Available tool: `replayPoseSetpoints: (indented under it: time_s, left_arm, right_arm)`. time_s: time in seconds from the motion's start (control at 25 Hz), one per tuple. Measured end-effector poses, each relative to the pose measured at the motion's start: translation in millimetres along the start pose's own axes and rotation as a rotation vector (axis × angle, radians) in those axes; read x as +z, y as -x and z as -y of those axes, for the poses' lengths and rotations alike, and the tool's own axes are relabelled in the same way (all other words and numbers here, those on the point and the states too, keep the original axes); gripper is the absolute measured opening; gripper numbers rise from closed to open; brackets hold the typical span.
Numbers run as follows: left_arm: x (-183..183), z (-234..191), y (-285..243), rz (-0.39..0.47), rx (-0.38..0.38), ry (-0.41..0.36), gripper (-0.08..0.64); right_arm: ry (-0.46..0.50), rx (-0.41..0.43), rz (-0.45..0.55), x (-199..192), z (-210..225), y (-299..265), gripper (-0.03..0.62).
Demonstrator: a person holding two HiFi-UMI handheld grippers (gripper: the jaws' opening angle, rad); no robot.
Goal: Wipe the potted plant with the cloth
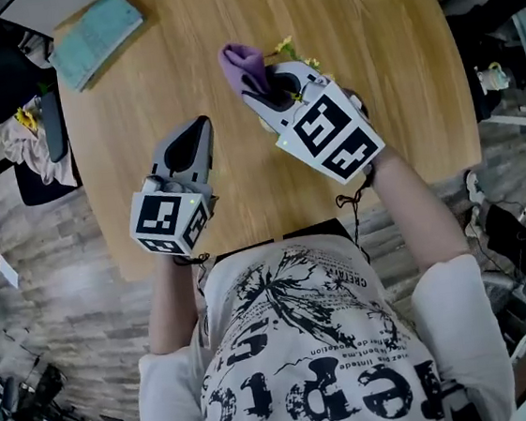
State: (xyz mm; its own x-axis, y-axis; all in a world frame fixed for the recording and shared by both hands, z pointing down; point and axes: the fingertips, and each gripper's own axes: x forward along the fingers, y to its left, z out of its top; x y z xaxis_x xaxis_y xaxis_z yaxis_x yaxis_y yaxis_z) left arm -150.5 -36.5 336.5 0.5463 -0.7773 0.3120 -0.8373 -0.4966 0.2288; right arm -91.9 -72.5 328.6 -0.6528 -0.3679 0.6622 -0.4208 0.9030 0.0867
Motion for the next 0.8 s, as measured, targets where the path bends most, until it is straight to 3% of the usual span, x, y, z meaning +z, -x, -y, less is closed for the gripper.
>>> replayPoseSetpoints:
  time_s: [0.16, 0.4, 0.8]
  left_arm:
    - [-6, -15, 15, -0.018, -0.054, -0.047, 0.003]
    - [-26, -21, 22, -0.055, -0.120, -0.056, 0.003]
    - [-51, -27, 23, -0.090, -0.145, -0.024, 0.003]
  right_arm:
    - [-0.089, -0.019, -0.030, -10, -30, -21, 0.072]
    - [-0.207, -0.038, -0.109, -44, -61, -49, 0.072]
    - [-0.438, -0.139, -0.233, -101, -65, -79, 0.072]
